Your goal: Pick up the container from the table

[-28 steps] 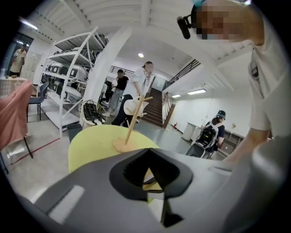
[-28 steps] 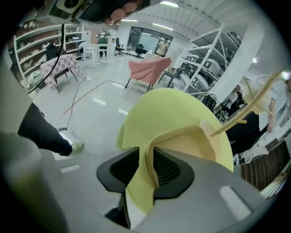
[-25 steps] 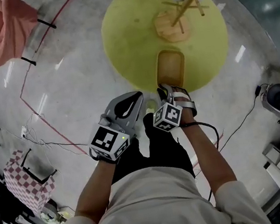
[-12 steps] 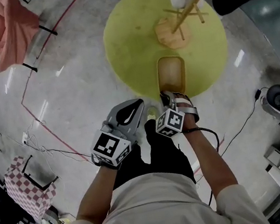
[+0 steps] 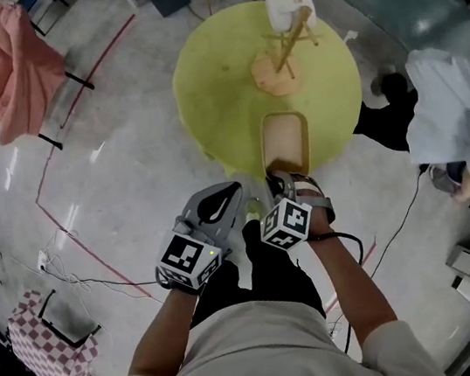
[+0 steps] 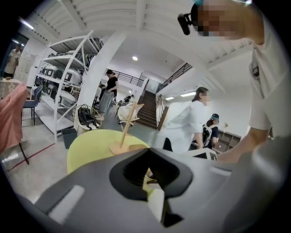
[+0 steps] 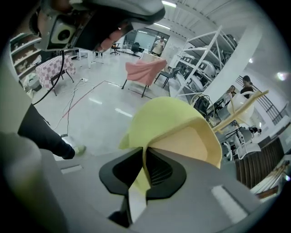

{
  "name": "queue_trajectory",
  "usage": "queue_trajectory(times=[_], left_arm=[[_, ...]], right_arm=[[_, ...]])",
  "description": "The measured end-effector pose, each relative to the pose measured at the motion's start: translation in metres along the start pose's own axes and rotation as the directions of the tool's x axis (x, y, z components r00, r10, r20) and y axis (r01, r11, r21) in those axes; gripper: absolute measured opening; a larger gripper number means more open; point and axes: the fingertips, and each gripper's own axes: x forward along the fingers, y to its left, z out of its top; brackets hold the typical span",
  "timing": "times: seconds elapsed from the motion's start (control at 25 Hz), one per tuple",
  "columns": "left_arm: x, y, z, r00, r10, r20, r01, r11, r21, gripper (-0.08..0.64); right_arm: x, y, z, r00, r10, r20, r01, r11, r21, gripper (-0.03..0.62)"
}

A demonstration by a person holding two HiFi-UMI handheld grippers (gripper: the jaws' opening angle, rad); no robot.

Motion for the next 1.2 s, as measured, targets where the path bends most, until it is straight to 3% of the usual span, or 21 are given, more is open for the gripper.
queue_trajectory(times=[0.32, 0.84, 1.2], left_arm=[[-0.026, -0.006, 0.011, 0.999, -0.014, 0.032, 0.013, 0.999, 0.045, 0.006], [-0.091, -0.017, 0.034, 0.998, -0.012, 0.068, 0.006, 0.997, 0.079, 0.006], [-0.119, -0.025, 0.048, 0.995, -0.005, 0.100, -0.005, 0.995, 0.096, 0.006]], right_arm=[[-0.051, 0.010, 0.034, 1.000, -0.009, 0.027, 0.007, 0.998, 0.060, 0.034], [-0.128, 0.038, 0.101, 0.992, -0.070, 0.107, 0.062, 0.995, 0.083, 0.034], [-0.163, 0.051, 0.127, 0.984, -0.109, 0.140, 0.099, 0.992, 0.078, 0.034]])
